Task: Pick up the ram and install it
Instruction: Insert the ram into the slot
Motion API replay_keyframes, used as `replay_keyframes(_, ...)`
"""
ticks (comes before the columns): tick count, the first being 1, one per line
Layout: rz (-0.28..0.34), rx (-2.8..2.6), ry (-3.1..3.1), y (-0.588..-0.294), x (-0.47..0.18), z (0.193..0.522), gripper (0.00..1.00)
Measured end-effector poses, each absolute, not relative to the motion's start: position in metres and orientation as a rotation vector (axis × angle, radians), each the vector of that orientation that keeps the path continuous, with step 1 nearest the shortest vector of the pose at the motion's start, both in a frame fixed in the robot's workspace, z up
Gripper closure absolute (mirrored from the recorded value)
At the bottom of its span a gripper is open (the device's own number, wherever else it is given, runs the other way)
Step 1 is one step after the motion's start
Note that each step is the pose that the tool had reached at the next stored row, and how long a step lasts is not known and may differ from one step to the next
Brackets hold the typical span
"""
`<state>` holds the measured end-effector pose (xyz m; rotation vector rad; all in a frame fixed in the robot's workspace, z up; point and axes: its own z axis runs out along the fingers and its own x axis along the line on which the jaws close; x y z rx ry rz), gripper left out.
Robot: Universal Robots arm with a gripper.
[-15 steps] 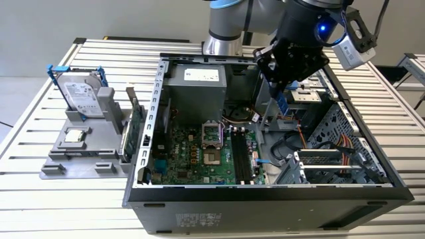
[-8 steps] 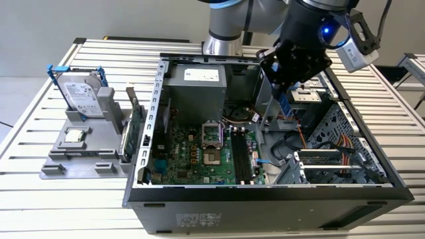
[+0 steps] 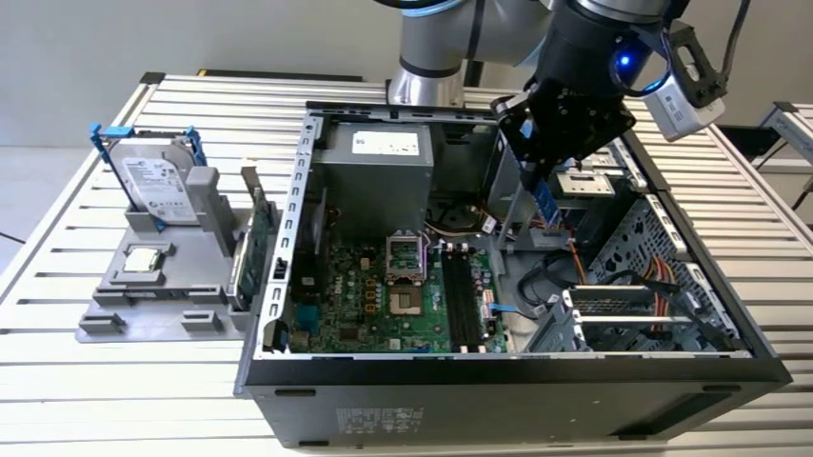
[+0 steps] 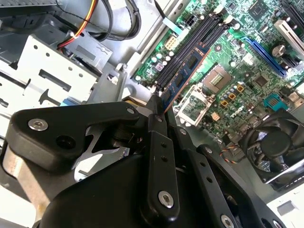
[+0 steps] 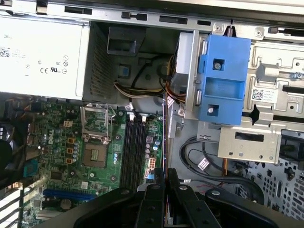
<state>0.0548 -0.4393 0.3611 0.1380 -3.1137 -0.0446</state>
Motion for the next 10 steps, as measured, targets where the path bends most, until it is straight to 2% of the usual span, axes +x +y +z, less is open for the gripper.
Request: replay_keyframes(10,-0.048,0.137,-3.114,-0.4404,0.0549,0.3600,1.00)
